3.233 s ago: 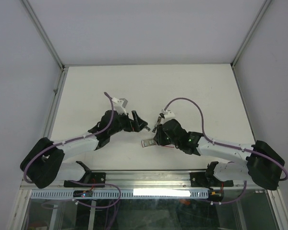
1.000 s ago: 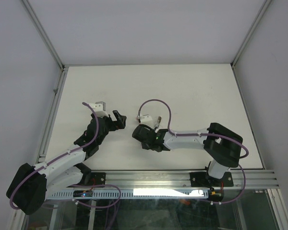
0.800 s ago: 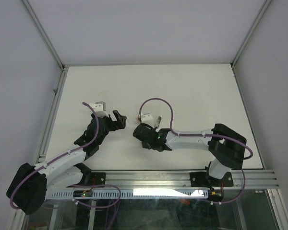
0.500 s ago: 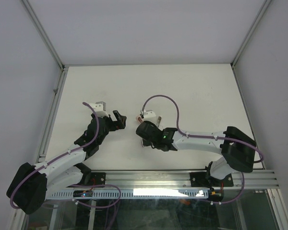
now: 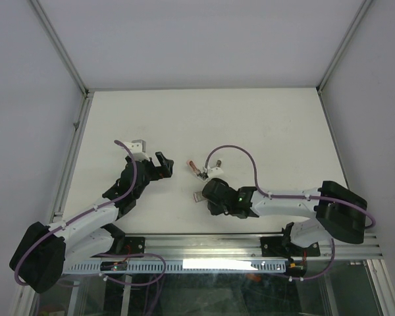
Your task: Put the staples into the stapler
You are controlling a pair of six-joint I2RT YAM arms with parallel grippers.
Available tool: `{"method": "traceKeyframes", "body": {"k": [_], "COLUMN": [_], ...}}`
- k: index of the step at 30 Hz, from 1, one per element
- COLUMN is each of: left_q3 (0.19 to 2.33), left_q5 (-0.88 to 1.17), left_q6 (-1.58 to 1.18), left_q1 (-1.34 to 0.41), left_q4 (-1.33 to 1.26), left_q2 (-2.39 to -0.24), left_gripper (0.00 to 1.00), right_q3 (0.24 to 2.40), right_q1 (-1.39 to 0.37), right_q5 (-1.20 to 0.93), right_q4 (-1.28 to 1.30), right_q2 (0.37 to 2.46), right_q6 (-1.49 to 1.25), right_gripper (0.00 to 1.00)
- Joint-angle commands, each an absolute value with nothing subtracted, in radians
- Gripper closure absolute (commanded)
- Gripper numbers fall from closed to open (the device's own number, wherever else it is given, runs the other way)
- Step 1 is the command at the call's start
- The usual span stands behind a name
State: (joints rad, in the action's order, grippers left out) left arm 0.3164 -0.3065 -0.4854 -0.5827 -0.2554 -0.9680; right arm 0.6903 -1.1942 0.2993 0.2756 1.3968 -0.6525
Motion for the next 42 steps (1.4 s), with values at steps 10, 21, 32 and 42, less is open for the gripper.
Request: {"method": "traceKeyframes", "body": {"k": [10,21,32,42], "left_q3": [0.322,0.321,0.320,0.321], "left_q5": [-0.305,-0.301,-0.299,-0.299], "left_q6": [-0.471,-0.472,-0.472,-0.473], "left_q1": [-0.584,-0.584,-0.583,-0.584], "left_q4": [-0.310,-0.310,-0.308,-0.309], "left_q2": [-0.978,-0.976,-0.968,-0.968], "left_gripper": [0.01,0.01,0.01,0.01], "right_q3": [0.659,0.738,0.824,0.838], "right_q1": [-1.265,-1.332,-1.333,-1.333], "right_q5": [0.326,0.432,0.493,0.480], "right_q4": [0.219,0.289,0.352,0.368], "right_q2": [1.391,1.450,1.533,1.548], "right_q6": [-0.611,-0.632,-0.626,-0.635], "right_gripper": [0.60,0.60,0.65,0.73]}}
